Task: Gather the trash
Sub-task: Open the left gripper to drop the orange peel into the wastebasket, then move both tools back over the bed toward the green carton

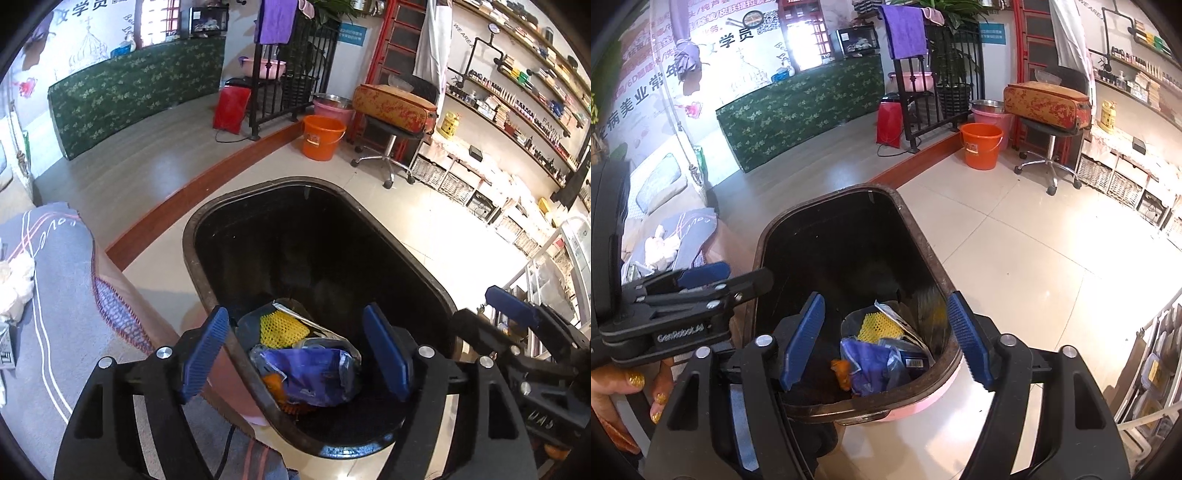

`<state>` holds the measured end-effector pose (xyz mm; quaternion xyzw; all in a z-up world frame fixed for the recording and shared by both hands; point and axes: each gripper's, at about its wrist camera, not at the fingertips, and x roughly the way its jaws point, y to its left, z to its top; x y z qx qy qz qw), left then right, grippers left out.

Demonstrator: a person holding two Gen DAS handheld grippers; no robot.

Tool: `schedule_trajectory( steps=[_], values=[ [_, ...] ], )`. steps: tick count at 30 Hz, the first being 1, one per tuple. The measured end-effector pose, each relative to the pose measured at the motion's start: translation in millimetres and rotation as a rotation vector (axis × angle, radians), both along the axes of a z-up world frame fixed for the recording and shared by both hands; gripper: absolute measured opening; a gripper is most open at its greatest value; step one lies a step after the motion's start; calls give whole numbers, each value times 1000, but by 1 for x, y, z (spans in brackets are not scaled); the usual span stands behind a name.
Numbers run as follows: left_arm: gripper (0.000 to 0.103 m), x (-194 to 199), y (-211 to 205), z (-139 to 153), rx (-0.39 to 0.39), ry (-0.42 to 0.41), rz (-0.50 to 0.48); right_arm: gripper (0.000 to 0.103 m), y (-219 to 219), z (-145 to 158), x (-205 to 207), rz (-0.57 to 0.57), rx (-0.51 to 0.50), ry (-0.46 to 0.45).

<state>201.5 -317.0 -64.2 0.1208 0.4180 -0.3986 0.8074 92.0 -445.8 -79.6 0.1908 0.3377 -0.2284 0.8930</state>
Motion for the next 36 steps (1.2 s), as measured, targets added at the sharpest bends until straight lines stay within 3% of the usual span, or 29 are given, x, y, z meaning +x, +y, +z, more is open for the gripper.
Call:
schedule_trajectory(
  steps=[4, 10, 18, 22, 27, 36],
  values=[
    [83, -2, 9, 3, -14, 7, 22, 80, -1, 1, -2, -12, 6, -14],
    [86, -3, 22, 7, -28, 30, 48, 80, 4, 0, 3, 6, 13, -8],
    [92, -9, 51, 21, -101, 9, 83, 81, 12, 4, 11, 32, 6, -12],
    [97, -6, 67, 26, -127, -13, 148, 81, 18, 5, 13, 47, 7, -12],
    [97, -4, 91, 35, -172, -21, 210, 81, 29, 10, 21, 81, 13, -18],
    [97, -2, 150, 45, -144, -105, 274, 82, 74, 19, 55, 219, 22, -31]
  ],
)
